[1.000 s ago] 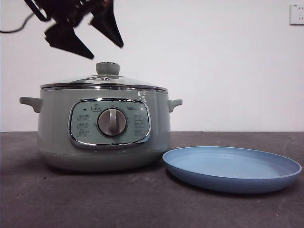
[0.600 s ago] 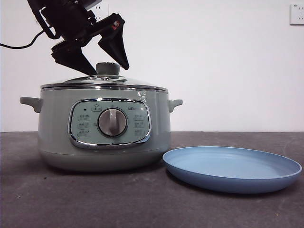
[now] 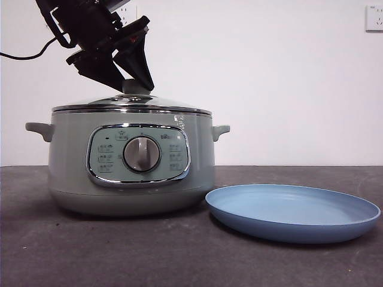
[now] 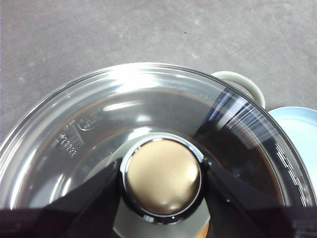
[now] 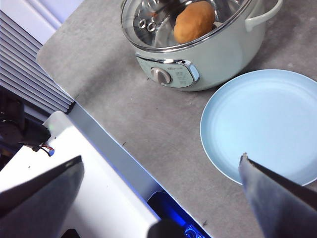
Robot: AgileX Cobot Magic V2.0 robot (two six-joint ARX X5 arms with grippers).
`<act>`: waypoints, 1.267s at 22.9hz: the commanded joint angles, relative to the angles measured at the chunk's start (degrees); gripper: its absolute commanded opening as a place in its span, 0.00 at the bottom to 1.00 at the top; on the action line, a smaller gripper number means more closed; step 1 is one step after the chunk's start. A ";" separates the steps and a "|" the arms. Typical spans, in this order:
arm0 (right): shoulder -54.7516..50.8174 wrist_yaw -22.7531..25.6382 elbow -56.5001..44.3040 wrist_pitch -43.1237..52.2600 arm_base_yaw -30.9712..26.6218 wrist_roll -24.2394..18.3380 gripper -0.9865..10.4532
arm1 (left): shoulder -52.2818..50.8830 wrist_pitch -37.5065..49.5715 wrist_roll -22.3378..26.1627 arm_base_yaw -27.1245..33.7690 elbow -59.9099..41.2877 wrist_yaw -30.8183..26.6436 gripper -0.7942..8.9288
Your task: Take the potato out from the steamer,put the potato on the plate,close the lid
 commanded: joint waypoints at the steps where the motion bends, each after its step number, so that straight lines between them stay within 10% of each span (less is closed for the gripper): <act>1: 0.00 0.00 0.09 0.63 0.09 0.50 0.61 | -0.26 -0.15 -0.35 -0.07 -0.15 0.22 0.07; 17: 13.77 0.42 1.29 23.98 9.44 18.03 0.61 | -27.02 -14.97 -0.39 5.38 3.63 -3.04 0.07; 29: 43.19 13.22 24.52 25.88 24.28 17.25 0.61 | -43.47 -32.94 -0.20 11.39 3.63 -3.08 0.07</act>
